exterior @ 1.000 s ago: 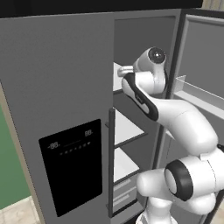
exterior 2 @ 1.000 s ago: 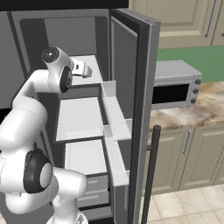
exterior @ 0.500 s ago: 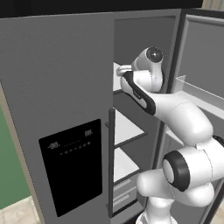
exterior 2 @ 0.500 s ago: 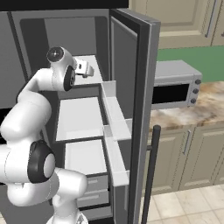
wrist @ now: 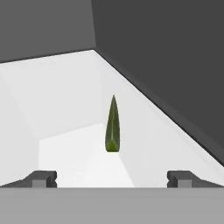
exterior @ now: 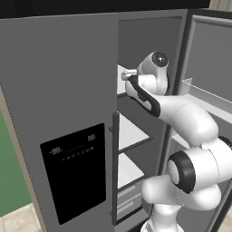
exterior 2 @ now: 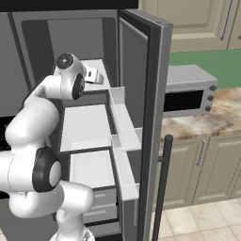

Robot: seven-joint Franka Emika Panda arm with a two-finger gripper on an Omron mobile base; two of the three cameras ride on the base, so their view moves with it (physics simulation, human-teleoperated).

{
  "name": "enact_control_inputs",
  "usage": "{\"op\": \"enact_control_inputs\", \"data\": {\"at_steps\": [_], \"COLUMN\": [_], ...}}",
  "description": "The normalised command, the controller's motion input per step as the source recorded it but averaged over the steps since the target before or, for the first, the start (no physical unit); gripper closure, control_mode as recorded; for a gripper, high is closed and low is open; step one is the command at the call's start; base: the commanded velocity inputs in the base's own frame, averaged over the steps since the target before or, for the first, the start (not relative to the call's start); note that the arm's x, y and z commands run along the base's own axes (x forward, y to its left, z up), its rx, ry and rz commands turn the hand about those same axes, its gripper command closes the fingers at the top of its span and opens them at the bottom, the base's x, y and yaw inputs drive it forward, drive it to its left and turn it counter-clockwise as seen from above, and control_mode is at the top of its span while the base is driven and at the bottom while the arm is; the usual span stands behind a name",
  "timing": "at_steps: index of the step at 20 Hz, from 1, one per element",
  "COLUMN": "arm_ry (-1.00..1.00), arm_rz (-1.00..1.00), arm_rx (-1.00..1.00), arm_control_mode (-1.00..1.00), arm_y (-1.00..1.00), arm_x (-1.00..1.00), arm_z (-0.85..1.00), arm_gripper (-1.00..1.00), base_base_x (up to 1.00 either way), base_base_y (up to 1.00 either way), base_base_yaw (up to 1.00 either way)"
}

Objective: There is a bowl on the dining counter. Grab a lemon wedge from the fridge and place it in the bowl. Then get the liquor bottle and glass cup from the cabinet and place them next to the bowl.

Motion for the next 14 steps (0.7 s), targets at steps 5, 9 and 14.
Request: {"op": "enact_control_inputs", "data": {"at_steps": [5,9,14], "arm_ry": [0.0,0.0,0.0], "arm_rz": [0.0,0.0,0.0], "arm_rx": [0.0,0.0,0.0], "arm_control_mode": [-1.0,-1.0,-1.0], "arm_y": [-0.01,0.0,0.0], "arm_x": [0.2,0.2,0.2], "arm_z": [-0.15,-0.14,-0.15], "arm_gripper": [-1.0,-1.0,-1.0], "base_base_x": [0.0,0.0,0.0], "base_base_y": [0.0,0.0,0.0], "base_base_yaw": [0.0,0.0,0.0]}}
